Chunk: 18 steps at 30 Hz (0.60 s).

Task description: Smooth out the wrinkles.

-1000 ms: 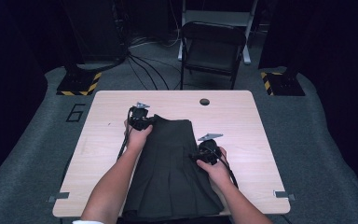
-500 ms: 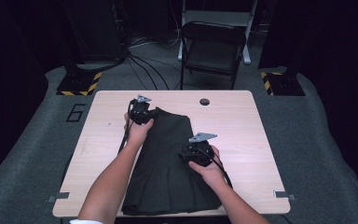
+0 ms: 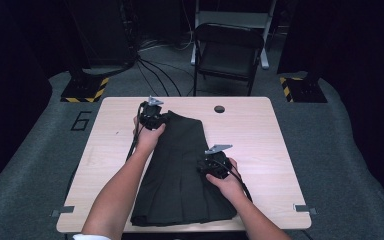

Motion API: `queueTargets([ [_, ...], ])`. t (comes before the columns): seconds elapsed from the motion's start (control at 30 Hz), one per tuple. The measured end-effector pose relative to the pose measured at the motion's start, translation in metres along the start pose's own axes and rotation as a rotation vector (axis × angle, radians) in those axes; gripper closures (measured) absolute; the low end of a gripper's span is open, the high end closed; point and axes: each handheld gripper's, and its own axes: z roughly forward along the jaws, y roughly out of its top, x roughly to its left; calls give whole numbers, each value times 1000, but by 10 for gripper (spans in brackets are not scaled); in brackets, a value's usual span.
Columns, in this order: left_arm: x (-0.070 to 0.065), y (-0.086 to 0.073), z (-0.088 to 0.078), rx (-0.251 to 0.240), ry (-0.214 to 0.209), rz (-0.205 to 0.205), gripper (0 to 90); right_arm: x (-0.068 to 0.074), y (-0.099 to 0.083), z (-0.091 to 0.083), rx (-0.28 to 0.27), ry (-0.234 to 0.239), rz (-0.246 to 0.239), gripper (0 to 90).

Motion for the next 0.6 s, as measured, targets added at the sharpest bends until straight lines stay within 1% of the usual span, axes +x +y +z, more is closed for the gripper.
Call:
queueTargets([
  [0.07,-2,0,-3,-7,-11,6,850,0,0,0,2,5,2,497],
  [0.1,-3,0,-5,-11,-18,10,850,1,-1,0,9,8,15,495],
  [0.23,-9,-1,-13,-39,-51,17,851,0,-1,3,1,9,3,490],
  [0.27,-11,-1,-16,-42,-62,27,851,0,-2,3,8,11,10,491],
  [0.37,-17,-2,-27,-76,-103,37,853,1,-2,5,7,9,12,491],
  [0.47,-23,-4,-37,-100,-132,53,855,1,-2,5,5,8,9,491],
  [0.53,-25,-6,-44,-110,-149,57,855,2,-3,5,5,6,11,491],
  [0.57,-27,-7,-47,-118,-152,51,855,2,-3,5,5,6,11,491],
  [0.6,-28,-8,-50,-120,-159,58,856,2,-3,5,5,5,10,491],
])
